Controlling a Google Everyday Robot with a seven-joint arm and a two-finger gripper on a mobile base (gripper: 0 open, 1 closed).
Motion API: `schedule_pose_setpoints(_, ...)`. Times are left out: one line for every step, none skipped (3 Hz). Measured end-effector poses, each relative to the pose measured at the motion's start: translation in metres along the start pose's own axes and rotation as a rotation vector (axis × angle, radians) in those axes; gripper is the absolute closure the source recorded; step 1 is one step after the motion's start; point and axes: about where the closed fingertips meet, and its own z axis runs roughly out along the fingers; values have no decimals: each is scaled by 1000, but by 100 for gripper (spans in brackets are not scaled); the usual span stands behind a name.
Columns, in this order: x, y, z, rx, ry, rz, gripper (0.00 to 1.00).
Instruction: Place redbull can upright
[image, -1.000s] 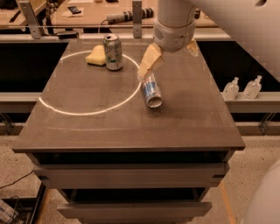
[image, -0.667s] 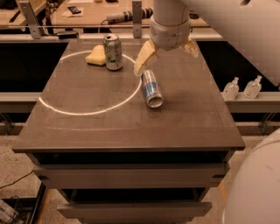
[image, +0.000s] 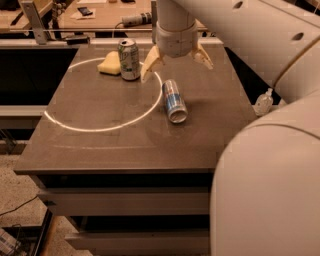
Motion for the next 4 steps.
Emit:
schedule_pose_setpoints(-5,9,24,-22,32,27,0)
schedule_pose_setpoints(-1,12,39,-39,59,52,0)
schedule_pose_setpoints(6,14,51,-52,82,64,0)
schedule_pose_setpoints(14,17,62,-67,106,64,0)
